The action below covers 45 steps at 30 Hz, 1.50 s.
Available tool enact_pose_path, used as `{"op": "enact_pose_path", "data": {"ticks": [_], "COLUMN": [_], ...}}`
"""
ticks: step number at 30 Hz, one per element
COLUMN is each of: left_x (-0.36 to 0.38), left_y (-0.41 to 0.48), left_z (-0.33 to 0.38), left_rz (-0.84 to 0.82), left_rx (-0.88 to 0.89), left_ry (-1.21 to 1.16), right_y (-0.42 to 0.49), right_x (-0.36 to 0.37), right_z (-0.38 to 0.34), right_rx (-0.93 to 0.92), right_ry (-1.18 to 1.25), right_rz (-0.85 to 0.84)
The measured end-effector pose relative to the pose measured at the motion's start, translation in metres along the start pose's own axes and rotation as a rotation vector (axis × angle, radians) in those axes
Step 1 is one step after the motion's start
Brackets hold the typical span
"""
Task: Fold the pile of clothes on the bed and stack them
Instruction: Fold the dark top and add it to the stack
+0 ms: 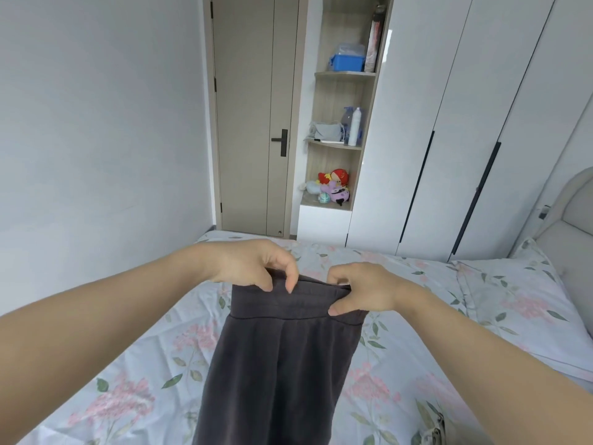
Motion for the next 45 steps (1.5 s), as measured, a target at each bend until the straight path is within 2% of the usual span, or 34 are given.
{"op": "enact_pose_path", "data": {"ticks": [2,4,6,8,12,14,16,18,20,22,24,27,29,31,32,35,37,41,45], "left_x": [0.004,0.01,0.016,0.025,0.026,0.017,0.001,-0.019,-0.035,-0.043,-0.041,-0.023,-0.003,0.024,0.041,0.097,0.141,0.227,0.282], "left_y": [-0.001,-0.001,0.002,0.008,0.025,0.04,0.057,0.069,0.068,0.059,0.046,0.028,0.02,0.016,0.016,0.02,0.016,-0.003,-0.014], "left_z": [-0.006,-0.013,-0.026,-0.044,-0.065,-0.069,-0.067,-0.058,-0.049,-0.042,-0.035,-0.032,-0.039,-0.055,-0.065,-0.107,-0.131,-0.165,-0.188], "left_rz": [0.029,0.069,0.093,0.058,0.082,0.159,0.286,0.465,0.641,0.806,0.942,1.009,0.935,0.803,0.696,0.255,0.005,-0.305,-0.47], "left_rx": [0.0,0.006,0.042,0.03,0.022,-0.041,-0.118,-0.137,-0.126,-0.05,0.102,0.269,0.324,0.357,0.323,-0.007,-0.147,-0.239,-0.293], "left_ry": [0.194,0.281,0.472,0.604,0.619,0.588,0.641,0.738,0.776,0.826,0.866,0.939,0.943,0.916,0.881,0.7,0.536,0.33,0.211], "right_y": [0.004,0.009,0.017,0.023,0.035,0.048,0.061,0.069,0.069,0.063,0.056,0.041,0.03,0.023,0.019,0.003,-0.011,-0.047,-0.071], "right_x": [0.001,0.004,0.01,0.016,0.022,0.018,0.006,-0.013,-0.029,-0.038,-0.039,-0.027,-0.008,0.022,0.041,0.104,0.149,0.235,0.29], "right_z": [0.001,0.002,0.004,0.007,0.017,0.023,0.028,0.031,0.032,0.028,0.022,0.012,0.012,0.017,0.02,0.027,0.028,0.029,0.034], "right_rx": [-0.013,-0.02,-0.023,-0.036,-0.031,-0.011,0.022,0.057,0.072,0.053,-0.009,-0.108,-0.129,-0.087,-0.073,-0.078,-0.063,-0.022,0.036], "right_ry": [0.125,0.134,0.147,0.123,-0.003,-0.126,-0.33,-0.519,-0.582,-0.605,-0.622,-0.625,-0.625,-0.584,-0.563,-0.455,-0.319,-0.08,0.046], "right_rz": [-0.021,-0.018,-0.017,-0.04,-0.125,-0.113,0.019,0.227,0.423,0.588,0.727,0.803,0.737,0.52,0.395,0.052,-0.156,-0.496,-0.713]}}
Point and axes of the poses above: each hand's wrist, its own y-axis towards the middle knuckle, its own x-axis out of the palm, z = x × y, the point moved 3 cm from there along y, towards the middle knuckle, and after that the axes turned 4 degrees about -x, right-handed, at the moved point
